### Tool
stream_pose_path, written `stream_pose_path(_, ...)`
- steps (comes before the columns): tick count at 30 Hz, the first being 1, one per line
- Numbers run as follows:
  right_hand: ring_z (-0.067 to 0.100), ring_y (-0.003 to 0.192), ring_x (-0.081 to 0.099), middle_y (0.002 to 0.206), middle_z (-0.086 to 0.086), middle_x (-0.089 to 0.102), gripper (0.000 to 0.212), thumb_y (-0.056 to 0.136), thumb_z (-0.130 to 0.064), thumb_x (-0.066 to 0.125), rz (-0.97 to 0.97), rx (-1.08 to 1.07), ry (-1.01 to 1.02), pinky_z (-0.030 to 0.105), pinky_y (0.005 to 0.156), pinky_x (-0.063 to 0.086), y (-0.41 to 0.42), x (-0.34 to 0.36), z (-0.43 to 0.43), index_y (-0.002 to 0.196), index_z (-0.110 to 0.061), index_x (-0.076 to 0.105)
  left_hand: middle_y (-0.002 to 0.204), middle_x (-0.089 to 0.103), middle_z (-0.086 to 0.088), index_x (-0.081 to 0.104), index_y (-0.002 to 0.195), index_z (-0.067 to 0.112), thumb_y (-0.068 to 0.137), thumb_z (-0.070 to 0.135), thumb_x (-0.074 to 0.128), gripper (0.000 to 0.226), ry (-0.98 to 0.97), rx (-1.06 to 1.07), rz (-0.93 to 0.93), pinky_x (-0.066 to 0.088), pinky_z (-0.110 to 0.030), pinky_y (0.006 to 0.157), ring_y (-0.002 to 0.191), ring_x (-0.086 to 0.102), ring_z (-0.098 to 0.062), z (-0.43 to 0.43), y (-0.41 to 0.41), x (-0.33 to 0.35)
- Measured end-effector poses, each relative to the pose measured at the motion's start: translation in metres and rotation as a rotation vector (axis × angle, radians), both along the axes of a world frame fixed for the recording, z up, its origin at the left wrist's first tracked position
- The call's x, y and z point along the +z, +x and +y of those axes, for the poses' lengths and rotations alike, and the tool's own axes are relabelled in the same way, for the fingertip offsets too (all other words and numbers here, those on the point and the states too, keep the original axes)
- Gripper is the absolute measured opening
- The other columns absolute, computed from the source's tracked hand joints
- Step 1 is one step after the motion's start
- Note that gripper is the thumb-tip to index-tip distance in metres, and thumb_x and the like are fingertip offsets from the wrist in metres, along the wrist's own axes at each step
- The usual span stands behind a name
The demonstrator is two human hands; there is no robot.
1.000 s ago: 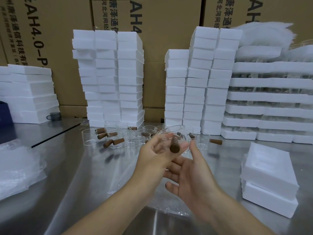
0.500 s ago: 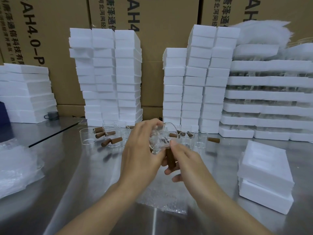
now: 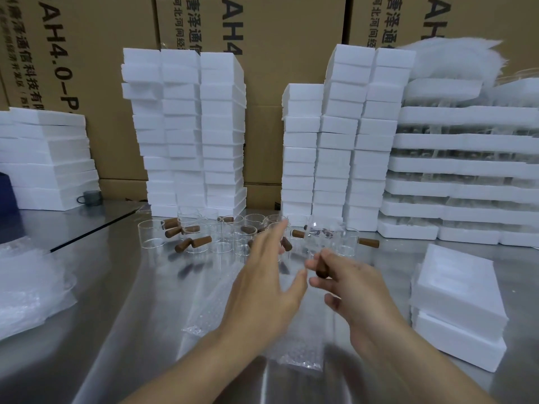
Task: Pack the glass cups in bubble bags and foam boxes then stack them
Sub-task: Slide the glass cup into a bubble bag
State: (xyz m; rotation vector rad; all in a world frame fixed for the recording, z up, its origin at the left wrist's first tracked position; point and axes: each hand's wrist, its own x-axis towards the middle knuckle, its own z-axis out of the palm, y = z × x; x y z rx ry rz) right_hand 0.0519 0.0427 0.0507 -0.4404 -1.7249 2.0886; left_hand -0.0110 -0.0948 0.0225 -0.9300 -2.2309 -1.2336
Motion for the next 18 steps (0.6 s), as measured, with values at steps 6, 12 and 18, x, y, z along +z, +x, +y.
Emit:
stream_pose_path(6, 0.001, 0.058, 0.069, 0.089, -0.001, 0.081, 0.018, 0.103, -0.031, 0.063, 0.089, -0.116, -0.131, 0.025, 0.06, 0.045, 0.0, 0.003, 0.012, 0.092, -0.019, 0.072, 0.178, 0.019, 0.005, 0.016, 0.171, 0.029, 0.111, 0.06, 0.03, 0.069, -0.791, -0.168, -0.053, 0.013, -0.042, 0.133, 0.165, 0.011, -0.019, 0.007, 0.008, -0.021)
stream_pose_path(12, 0.005, 0.056, 0.066, 0.095, 0.0, 0.081, 0.022, 0.102, -0.032, 0.064, 0.09, -0.107, -0.056, 0.026, 0.06, 0.045, 0.0, 0.003, 0.008, 0.088, -0.019, 0.074, 0.167, 0.044, 0.004, 0.043, 0.16, 0.03, 0.117, 0.043, 0.028, 0.048, -0.552, -0.13, -0.234, 0.028, -0.036, 0.127, 0.155, 0.037, -0.018, 0.003, -0.004, -0.017)
stream_pose_path(18, 0.011, 0.052, 0.061, 0.087, -0.002, 0.079, 0.019, 0.104, -0.027, 0.062, 0.147, 0.028, 0.187, 0.018, 0.044, 0.042, 0.001, 0.002, -0.005, 0.101, -0.014, 0.075, 0.133, 0.069, 0.018, 0.069, 0.137, 0.039, 0.117, 0.036, 0.034, 0.041, 0.301, -0.071, -0.592, 0.044, -0.016, 0.092, 0.126, 0.061, -0.005, -0.007, -0.017, 0.02)
